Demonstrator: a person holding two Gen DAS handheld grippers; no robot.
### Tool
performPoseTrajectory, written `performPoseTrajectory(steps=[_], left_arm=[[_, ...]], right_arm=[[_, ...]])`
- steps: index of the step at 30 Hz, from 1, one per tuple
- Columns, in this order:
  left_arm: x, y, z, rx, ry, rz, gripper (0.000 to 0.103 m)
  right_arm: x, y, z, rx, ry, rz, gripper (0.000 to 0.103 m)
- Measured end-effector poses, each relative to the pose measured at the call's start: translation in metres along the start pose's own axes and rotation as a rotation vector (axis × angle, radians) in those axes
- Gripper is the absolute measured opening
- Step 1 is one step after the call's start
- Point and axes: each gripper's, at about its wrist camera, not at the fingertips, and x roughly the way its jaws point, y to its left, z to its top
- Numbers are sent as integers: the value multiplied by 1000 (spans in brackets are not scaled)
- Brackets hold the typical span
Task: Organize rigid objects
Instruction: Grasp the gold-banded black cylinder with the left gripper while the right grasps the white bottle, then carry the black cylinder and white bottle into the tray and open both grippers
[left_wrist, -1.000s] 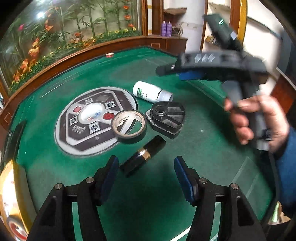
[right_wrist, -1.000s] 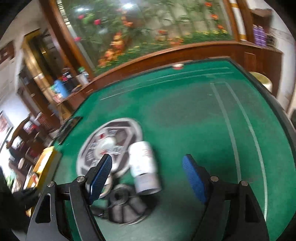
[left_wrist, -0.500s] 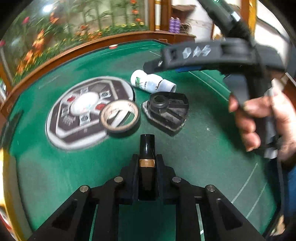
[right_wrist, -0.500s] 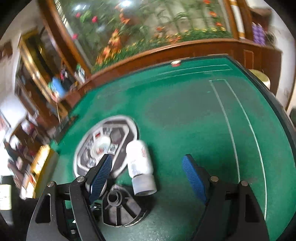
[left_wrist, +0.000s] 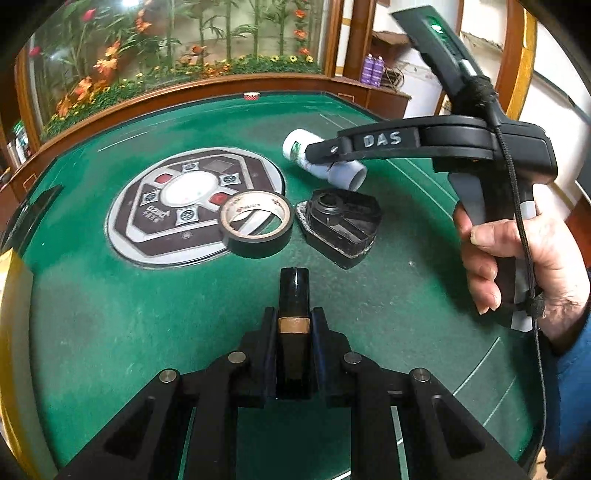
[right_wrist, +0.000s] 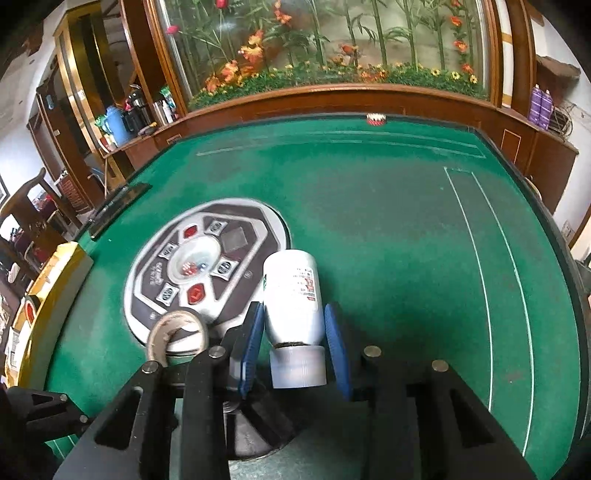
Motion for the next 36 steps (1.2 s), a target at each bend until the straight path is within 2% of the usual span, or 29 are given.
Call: performPoseTrajectory(steps=[6,8,14,18,22,26,30,36], left_arm=[[-17,8,-10,-34,-18,30,17],[-25,10,-15,-49,-30,41,17],[-40,19,-31,-104,-56,80,17],[-52,26,-39,-138,-63,93,17],[-70,34,-43,-171,-85,83,17],[-92,41,-43,-193,-122,74,17],[-114,55,-46,-207,-163,97,18],[-147,88,-62,-252,-214,142,18]], right_arm=[[-28,12,4,-15,-74,66,33],[-36,21,2,-25,-88,135,33],[-39,62,-7,-96,-60,247,33],[-40,93,-17,-168,-47,283,33],[-43,105,-20,-202,-50,296,33],[-46,98,-19,-172,-66,291,33],[-45,96,-18,-160,-69,285,33],[-46,115,-23,-193,-63,292,33]])
